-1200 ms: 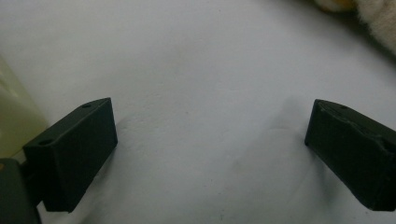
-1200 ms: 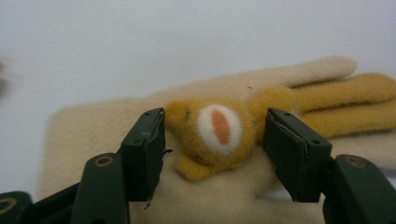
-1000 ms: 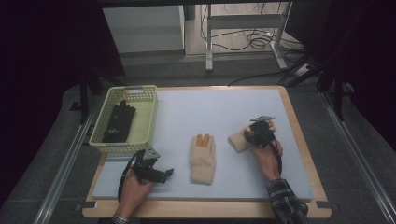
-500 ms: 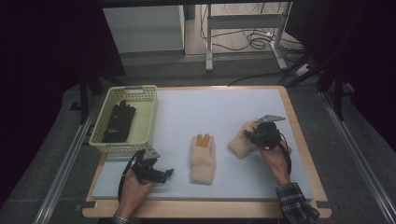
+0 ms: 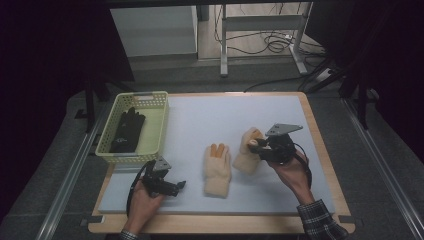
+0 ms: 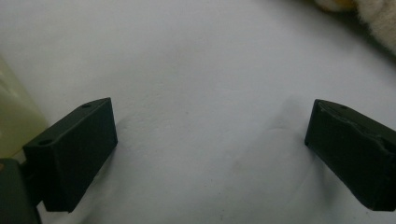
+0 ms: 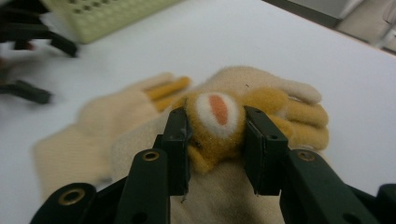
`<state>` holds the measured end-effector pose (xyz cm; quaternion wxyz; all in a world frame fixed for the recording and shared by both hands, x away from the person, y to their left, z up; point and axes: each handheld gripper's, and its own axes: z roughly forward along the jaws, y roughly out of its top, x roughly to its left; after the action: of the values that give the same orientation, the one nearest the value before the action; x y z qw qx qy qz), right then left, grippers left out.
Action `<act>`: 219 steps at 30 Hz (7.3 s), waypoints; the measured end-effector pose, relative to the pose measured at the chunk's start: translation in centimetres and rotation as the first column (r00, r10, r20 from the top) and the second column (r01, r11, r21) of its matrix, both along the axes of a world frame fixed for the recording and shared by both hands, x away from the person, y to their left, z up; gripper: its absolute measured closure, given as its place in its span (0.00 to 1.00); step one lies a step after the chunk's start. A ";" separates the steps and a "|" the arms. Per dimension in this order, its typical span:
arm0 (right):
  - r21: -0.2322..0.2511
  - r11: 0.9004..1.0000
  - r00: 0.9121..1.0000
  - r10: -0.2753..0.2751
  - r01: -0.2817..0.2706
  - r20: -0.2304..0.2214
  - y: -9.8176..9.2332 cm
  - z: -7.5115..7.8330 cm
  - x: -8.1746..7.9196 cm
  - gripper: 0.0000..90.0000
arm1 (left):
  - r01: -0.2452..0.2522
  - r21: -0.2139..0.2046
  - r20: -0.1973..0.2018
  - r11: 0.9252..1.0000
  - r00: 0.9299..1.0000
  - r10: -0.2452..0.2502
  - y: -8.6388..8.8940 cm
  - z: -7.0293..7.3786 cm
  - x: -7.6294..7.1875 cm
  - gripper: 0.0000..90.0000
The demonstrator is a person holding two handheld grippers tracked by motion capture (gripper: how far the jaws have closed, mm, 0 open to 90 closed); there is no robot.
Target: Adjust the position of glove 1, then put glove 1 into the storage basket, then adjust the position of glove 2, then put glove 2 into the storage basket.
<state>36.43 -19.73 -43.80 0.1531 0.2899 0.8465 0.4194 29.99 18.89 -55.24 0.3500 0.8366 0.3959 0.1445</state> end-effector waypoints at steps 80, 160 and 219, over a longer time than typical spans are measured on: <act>-0.056 0.968 0.964 0.236 -0.244 -0.126 10.8 -9.7 -3.7 0.97 | -0.030 0.006 -0.018 1.000 0.999 0.030 2.5 -0.1 -0.6 0.00; -0.115 0.979 0.983 -0.177 0.171 -0.046 -3.8 -9.5 -1.2 0.17 | 0.087 -0.085 -0.051 0.993 0.994 -0.092 -3.4 5.4 0.5 0.00; -0.117 0.978 0.983 -0.177 0.171 -0.042 -3.8 -9.5 -1.3 0.17 | 0.029 0.097 -0.142 0.995 0.990 -0.015 -9.1 4.9 5.1 0.68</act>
<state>35.16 -23.53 -53.27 0.1831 0.3647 0.8440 0.3481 35.10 9.79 -50.32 0.2810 0.8653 0.4027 0.1005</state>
